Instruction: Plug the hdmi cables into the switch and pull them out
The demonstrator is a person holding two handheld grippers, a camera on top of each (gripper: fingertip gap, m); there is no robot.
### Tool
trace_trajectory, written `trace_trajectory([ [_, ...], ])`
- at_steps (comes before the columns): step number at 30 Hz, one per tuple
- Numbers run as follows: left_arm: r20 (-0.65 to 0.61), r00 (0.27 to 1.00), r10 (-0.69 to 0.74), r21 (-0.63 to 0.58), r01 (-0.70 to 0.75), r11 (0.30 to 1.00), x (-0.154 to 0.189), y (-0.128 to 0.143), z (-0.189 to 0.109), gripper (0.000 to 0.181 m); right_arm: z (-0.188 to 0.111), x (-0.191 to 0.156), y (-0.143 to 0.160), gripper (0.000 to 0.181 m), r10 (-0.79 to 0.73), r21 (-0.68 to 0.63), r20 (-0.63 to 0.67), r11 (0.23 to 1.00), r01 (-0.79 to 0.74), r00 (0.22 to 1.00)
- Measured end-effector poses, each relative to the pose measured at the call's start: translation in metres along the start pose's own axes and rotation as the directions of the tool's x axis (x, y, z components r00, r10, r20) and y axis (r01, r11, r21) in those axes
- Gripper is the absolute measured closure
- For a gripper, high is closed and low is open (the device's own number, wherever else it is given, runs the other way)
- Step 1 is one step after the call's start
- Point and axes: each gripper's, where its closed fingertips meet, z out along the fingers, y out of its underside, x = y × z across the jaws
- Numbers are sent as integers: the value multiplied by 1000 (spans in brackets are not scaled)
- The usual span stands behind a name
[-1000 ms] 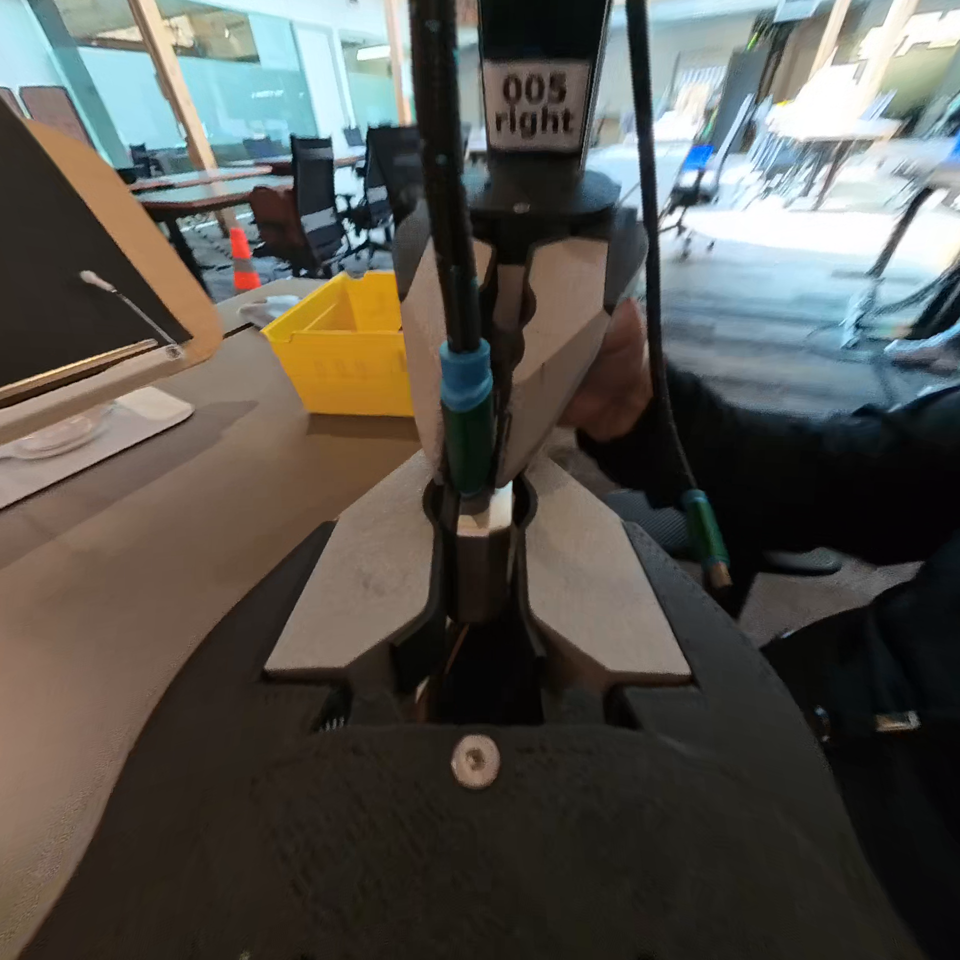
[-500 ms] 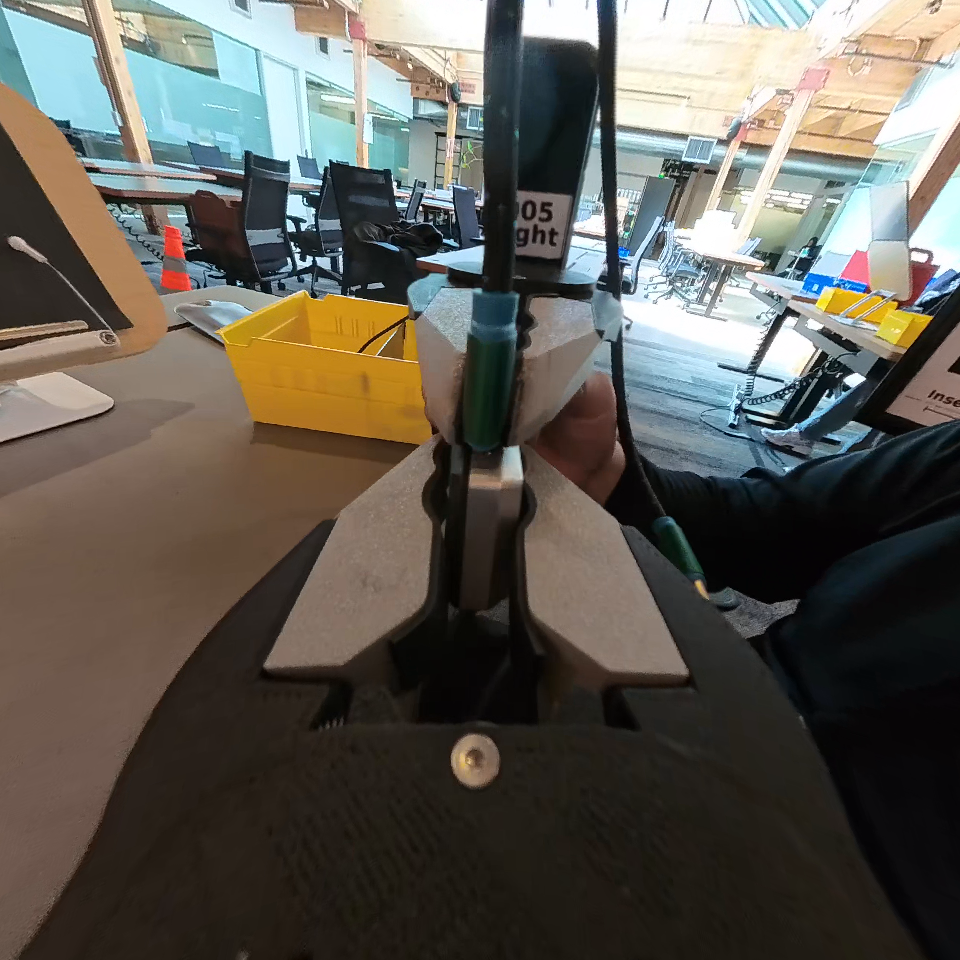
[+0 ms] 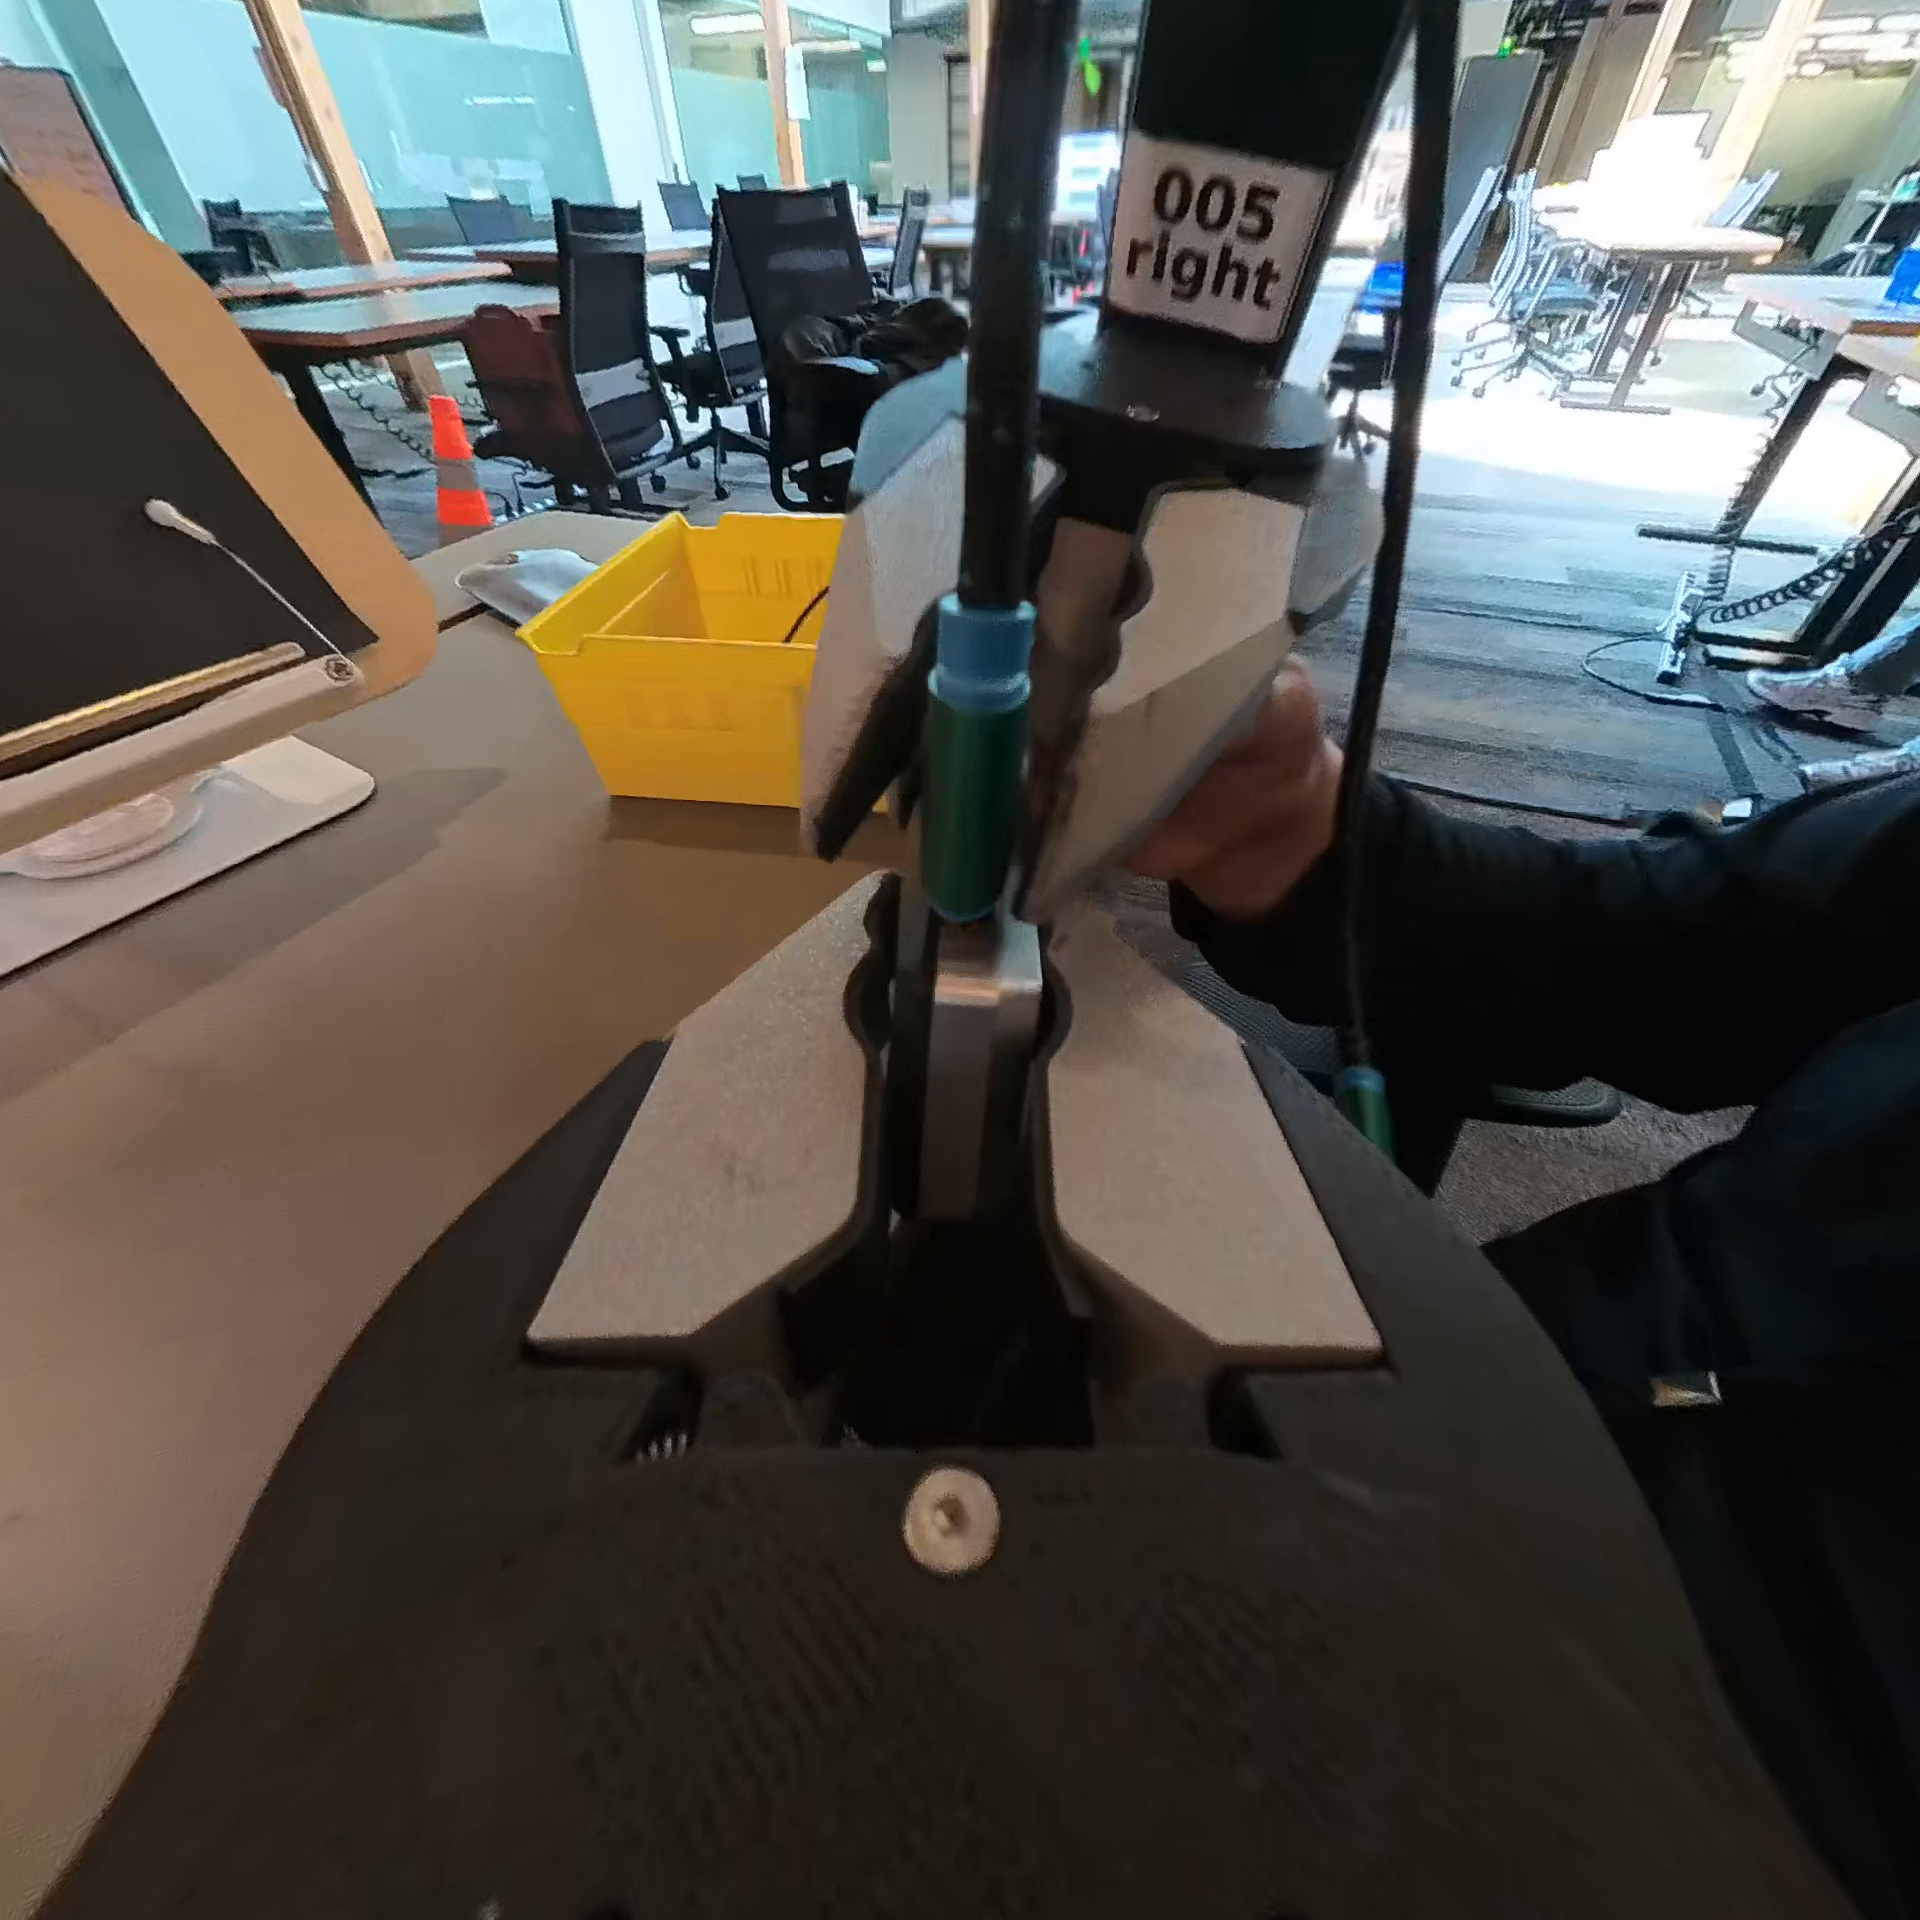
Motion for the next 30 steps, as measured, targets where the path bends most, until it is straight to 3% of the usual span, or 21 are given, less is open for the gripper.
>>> trace_trajectory([
  [3,-15,999,28,-48,-29,998,8,10,9,161,7,-11,5,171,-9,-27,47,1000,10,999],
  [11,25,991,132,-100,-129,987,6,17,12,160,4,-15,14,173,-12,-101,93,995,21,996],
  [18,36,989,142,-55,-139,989,8,8,10,161,4,-17,9,173,-4,-49,117,999,10,993],
  [24,49,994,93,69,-97,993,11,5,15,161,-2,-19,10,174,-23,-88,138,996,36,990],
  [30,37,998,43,79,-46,996,7,7,14,162,-1,-13,9,174,55,-29,168,998,-50,984],
])
